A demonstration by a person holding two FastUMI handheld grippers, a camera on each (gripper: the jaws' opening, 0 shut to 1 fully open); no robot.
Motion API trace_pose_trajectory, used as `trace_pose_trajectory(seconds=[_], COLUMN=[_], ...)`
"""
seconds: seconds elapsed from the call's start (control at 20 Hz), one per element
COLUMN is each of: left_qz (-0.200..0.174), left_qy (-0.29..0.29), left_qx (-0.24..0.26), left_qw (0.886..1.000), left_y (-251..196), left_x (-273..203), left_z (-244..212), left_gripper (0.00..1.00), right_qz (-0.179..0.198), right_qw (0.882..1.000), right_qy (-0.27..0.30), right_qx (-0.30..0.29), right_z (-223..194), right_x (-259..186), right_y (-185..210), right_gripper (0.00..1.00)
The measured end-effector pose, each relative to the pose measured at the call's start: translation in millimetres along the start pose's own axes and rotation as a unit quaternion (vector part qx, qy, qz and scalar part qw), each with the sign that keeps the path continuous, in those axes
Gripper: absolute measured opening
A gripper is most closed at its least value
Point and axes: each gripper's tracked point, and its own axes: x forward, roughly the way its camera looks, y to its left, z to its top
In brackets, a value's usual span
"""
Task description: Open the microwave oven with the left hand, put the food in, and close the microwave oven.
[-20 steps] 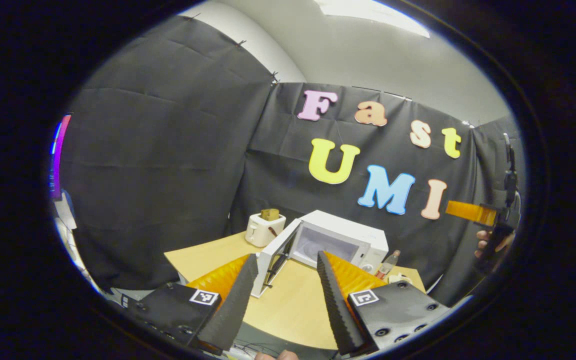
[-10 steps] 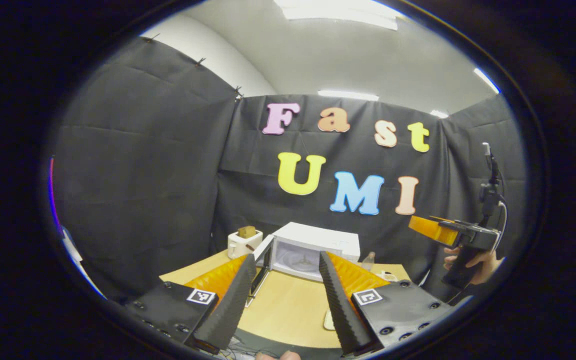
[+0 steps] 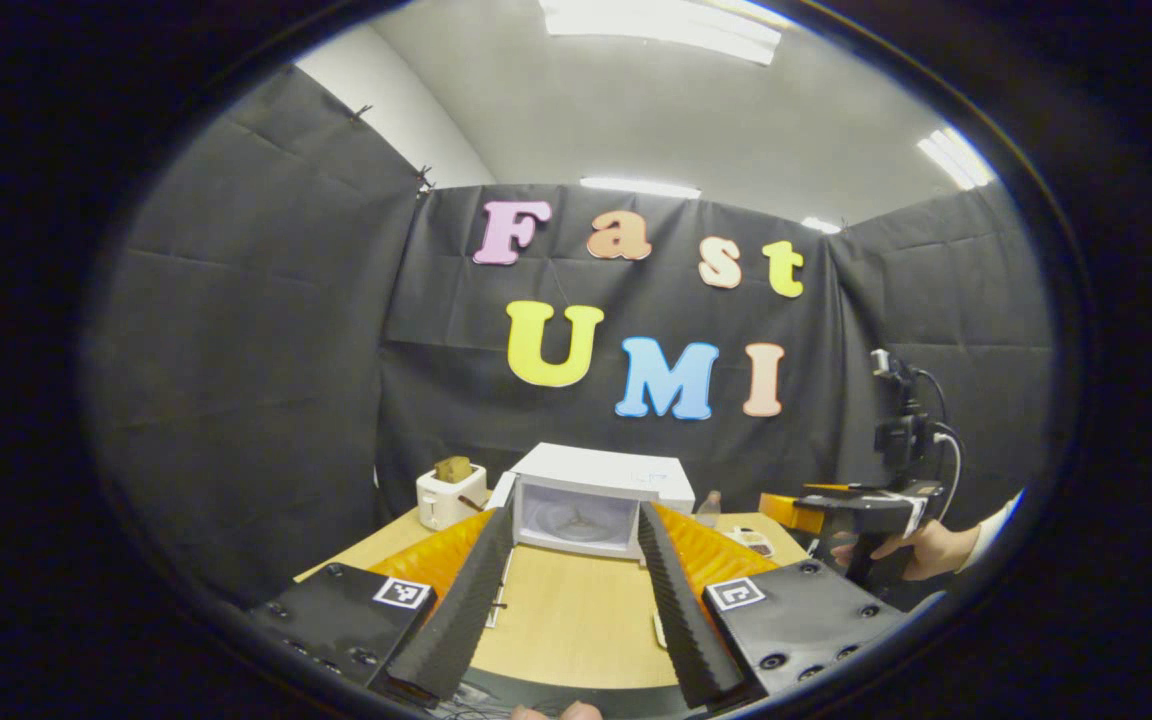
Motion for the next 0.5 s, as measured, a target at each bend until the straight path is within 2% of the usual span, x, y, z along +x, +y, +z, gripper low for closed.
trace_pose_trajectory(seconds=[0.1,0.15,0.3,0.35,0.4,0.45,0.5], left_qz=[0.003,0.007,0.015,0.016,0.021,0.032,0.044], left_qy=[-0.006,-0.007,-0.002,0.002,0.005,0.008,0.010], left_qx=[0.017,0.022,0.004,-0.003,-0.003,0.004,0.009], left_qw=[1.000,1.000,1.000,1.000,1.000,0.999,0.999], left_y=[17,26,40,42,47,54,59], left_x=[-1,-1,2,1,5,6,8], left_z=[5,6,-1,-4,-7,-7,-6], left_gripper=[0.79,0.84,0.79,0.79,0.85,0.79,0.81], right_qz=[-0.001,0.002,-0.002,-0.001,0.000,0.002,0.004], right_qw=[0.999,0.999,0.994,0.993,0.992,0.991,0.989], right_qy=[0.036,0.052,0.101,0.111,0.120,0.131,0.142], right_qx=[-0.004,-0.008,-0.032,-0.036,-0.039,-0.041,-0.040], right_z=[-31,-46,-87,-98,-107,-118,-126], right_x=[10,16,30,34,39,45,49], right_y=[3,5,5,5,3,2,1], right_gripper=[0.97,0.97,0.97,0.97,0.97,0.97,0.97])
